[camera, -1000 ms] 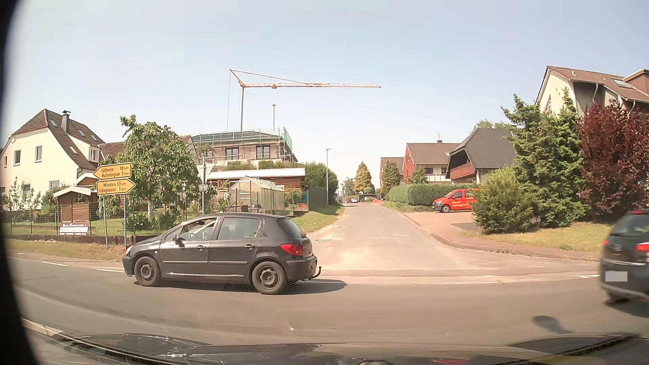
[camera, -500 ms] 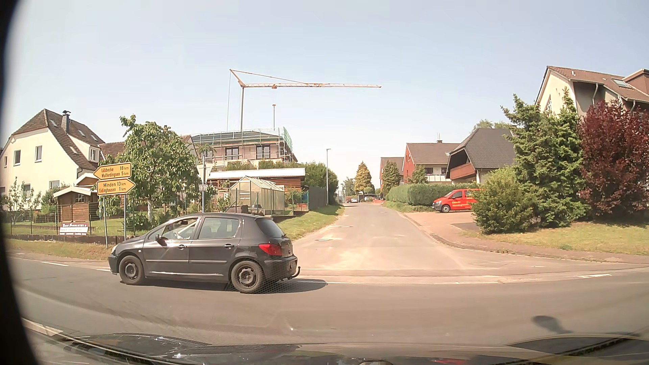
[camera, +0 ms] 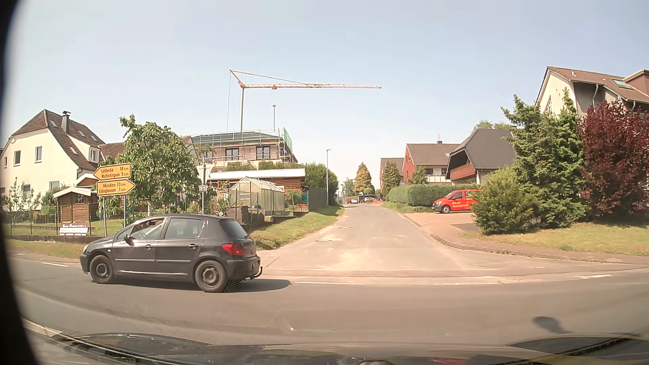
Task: Follow the waypoints while adhering to traffic rules and regulations
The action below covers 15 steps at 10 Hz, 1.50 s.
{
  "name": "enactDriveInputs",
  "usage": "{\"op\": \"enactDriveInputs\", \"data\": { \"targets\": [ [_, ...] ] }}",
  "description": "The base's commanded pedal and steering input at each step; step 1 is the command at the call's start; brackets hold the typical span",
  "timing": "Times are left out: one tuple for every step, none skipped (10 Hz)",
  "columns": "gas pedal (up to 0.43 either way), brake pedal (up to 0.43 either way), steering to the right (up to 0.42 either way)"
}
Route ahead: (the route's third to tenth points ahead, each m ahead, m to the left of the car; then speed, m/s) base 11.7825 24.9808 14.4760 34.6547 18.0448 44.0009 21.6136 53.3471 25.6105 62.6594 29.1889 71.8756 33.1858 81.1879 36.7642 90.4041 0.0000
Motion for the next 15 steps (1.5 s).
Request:
{"op": "enactDriveInputs", "data": {
  "targets": [
    [0.0,0.0,-0.01],
    [0.0,0.0,-0.01],
    [0.0,0.0,-0.01],
    [0.0,0.073,-0.011],
    [0.0,0.134,-0.011],
    [0.0,0.146,-0.011],
    [0.0,0.171,-0.011],
    [0.0,0.171,-0.011],
    [0.0,0.171,-0.011],
    [0.0,0.183,-0.011],
    [0.0,0.183,-0.011],
    [0.0,0.189,-0.011],
    [0.0,0.189,-0.011],
    [0.0,0.189,-0.011],
    [0.0,0.189,-0.011]
  ]
}}
